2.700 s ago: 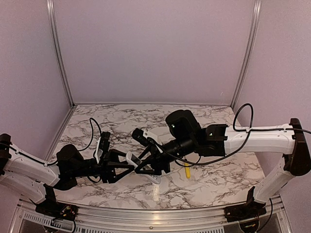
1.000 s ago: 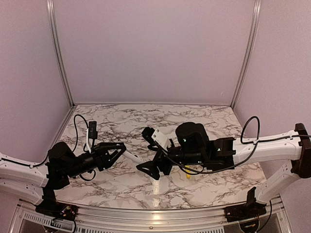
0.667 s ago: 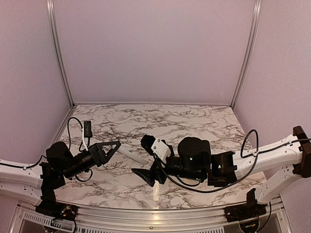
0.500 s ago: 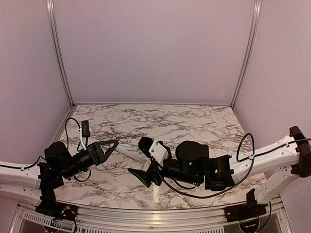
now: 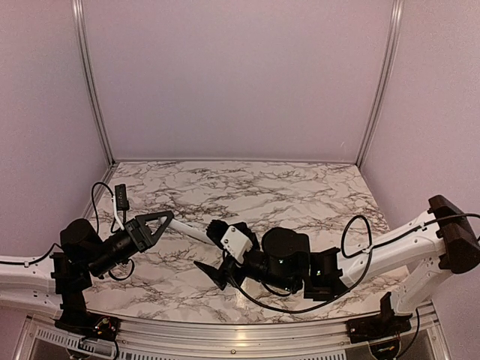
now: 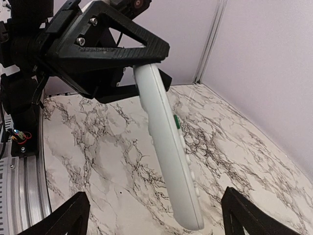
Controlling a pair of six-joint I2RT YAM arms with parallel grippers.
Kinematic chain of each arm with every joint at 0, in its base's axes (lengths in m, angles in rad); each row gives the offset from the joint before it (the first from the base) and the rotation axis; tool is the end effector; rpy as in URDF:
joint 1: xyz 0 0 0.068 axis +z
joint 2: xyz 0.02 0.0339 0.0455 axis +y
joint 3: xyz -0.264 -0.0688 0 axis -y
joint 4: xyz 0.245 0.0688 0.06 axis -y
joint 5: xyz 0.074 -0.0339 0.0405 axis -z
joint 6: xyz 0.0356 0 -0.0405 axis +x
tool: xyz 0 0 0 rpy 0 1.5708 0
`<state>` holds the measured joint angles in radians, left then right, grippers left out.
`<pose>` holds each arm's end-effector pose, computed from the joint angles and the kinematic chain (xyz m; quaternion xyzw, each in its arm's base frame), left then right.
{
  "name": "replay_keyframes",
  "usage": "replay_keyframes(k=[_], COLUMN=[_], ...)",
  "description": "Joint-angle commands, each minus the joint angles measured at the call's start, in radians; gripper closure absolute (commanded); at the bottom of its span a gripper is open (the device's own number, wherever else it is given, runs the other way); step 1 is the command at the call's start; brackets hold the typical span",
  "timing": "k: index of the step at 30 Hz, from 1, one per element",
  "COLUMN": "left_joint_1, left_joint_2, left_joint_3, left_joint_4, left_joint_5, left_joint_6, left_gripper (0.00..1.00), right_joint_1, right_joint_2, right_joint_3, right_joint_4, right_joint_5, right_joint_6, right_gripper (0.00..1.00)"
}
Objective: Unload the batteries from the remote control
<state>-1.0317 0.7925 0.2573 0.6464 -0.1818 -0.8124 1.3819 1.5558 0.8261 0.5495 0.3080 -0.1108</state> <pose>0.1002 -0.1549 0.2403 0.0054 0.6674 -0.5549 0.4967 0.0754 0.3367 0.2395 -0.4430 0.6238 0.2810 0.5793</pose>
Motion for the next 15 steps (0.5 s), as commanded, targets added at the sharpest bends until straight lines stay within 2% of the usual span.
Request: replay_keyframes(k=[1,7,10,15], left_joint_1=[-0.004,-0.004,-0.004,-0.004], left_joint_2=[-0.033,-0.067,-0.071,-0.072], left_joint_3=[-0.006,-0.001,0.000,0.000], left_joint_4=[-0.021,-0.045,-0.047,-0.049], left_joint_5=[0.030,0.065,0.078,0.080], left_joint_6=[-0.014,-0.025,-0.027,-0.025], left_gripper=[0.84,0.84,0.84,0.84], right_joint_1=[0.004,0.003,-0.004,-0.014], right_joint_2=[0.020,0.065,0.075,0.078], right_joint_3=[0.040,0.083,0.087,0.100], right_joint_4=[0.053,0.030,0.041,0.034], right_joint_5=[0.116,0.115,0.099,0.079], right_joint_6=[-0.070,-0.127,-0.140,-0.142], right_gripper=[0.08,0.14,0.24,0.34])
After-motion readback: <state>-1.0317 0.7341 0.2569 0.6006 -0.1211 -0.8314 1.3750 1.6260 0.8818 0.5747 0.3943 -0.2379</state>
